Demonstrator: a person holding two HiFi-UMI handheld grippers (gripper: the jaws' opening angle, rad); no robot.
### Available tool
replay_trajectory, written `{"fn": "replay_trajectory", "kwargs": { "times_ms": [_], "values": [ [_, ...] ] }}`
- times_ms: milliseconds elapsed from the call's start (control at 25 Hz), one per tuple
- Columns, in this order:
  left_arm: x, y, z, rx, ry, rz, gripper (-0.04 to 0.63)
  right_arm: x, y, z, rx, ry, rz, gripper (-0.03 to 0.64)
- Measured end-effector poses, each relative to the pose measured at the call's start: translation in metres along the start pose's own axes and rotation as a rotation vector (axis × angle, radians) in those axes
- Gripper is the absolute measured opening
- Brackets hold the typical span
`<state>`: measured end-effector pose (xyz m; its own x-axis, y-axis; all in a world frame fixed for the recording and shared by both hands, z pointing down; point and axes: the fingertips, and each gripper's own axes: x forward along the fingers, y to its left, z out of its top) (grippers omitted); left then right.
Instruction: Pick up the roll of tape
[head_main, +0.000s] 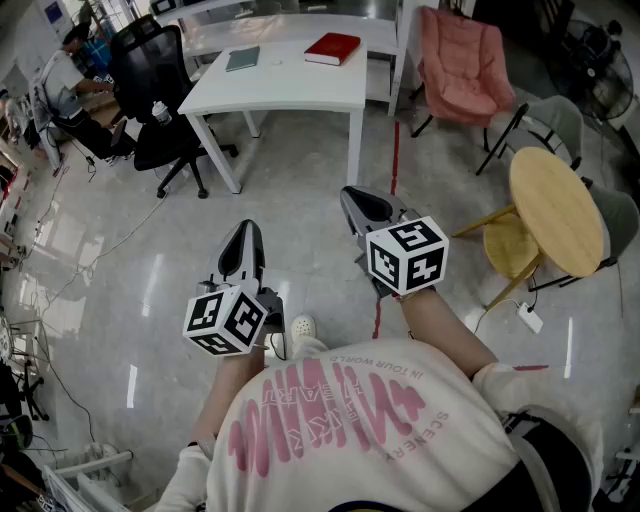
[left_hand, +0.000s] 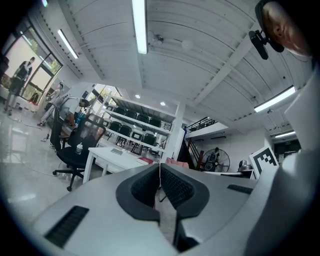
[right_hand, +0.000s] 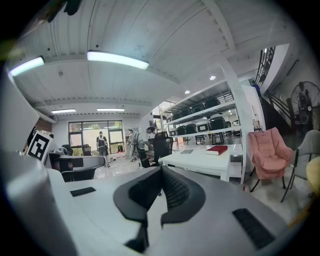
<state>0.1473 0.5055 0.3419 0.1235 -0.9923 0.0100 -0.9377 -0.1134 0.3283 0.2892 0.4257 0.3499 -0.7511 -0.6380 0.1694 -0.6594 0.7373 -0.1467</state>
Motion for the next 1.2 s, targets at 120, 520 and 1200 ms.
{"fn": "replay_trajectory", "kwargs": {
  "times_ms": [120, 520, 1200],
  "values": [
    [0.0, 0.005, 0.003, -0.001, -0.002, 0.002, 0.025, 0.004, 0.002, 0.001, -0.003, 0.002, 0.001, 0.014],
    [0.004, 0.007, -0.006, -0.021, 0.029, 0.024, 0.025, 0.006, -0.005, -0.006, 0.049, 0.011, 0.018, 0.014],
    [0.056, 0.035, -0.031, -0.044, 0.055, 0.052, 0.025, 0.045, -0.051, -0.025, 0.068, 0.07, 0.019, 0.014]
  ]
}}
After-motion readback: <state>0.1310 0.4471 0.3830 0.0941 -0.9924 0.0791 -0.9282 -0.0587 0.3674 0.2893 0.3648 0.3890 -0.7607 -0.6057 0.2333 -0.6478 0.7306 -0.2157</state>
